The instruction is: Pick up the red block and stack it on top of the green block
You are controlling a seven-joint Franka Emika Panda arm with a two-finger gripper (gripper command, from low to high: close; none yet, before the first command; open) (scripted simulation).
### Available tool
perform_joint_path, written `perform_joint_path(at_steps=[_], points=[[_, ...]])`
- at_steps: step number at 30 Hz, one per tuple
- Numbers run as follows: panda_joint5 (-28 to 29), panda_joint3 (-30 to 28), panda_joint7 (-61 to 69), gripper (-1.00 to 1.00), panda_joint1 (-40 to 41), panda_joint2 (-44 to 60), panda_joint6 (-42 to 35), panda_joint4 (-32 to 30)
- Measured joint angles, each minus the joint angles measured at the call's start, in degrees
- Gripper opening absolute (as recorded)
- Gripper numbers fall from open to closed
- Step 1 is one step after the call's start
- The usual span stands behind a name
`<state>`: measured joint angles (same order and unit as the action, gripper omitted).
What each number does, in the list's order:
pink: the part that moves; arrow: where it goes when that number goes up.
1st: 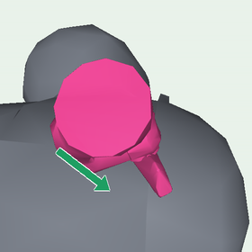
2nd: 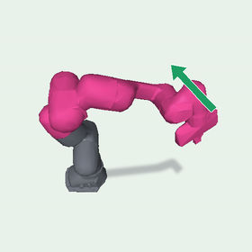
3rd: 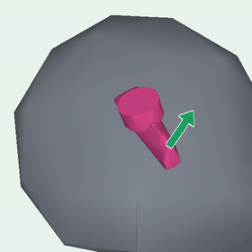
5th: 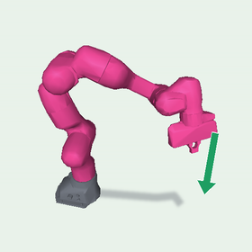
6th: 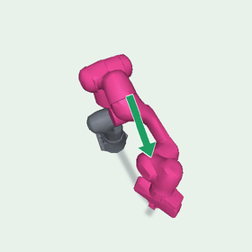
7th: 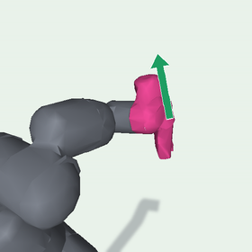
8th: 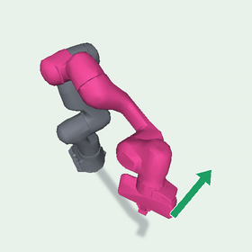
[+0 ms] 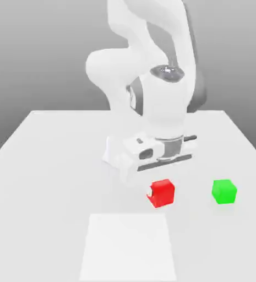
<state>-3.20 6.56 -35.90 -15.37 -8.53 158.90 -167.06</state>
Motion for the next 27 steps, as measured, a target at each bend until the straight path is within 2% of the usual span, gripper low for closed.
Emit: perform_joint_path(at_steps=[11, 15, 21, 24, 27], points=[[-5.8, 13.75, -7.71, -1.0, -16.21, -3.03, -5.69, 2.81], [0.65, 16.33, -13.29, -1.0, -14.47, 0.26, -4.37, 3.47], [11.68, 16.7, -21.18, -1.0, -11.32, 6.54, -0.46, 4.15], [14.89, 16.0, -23.45, -1.0, -11.22, 9.21, 2.0, 4.28], [15.61, 16.06, -23.97, -1.0, -11.24, 11.38, 4.84, 4.17]])
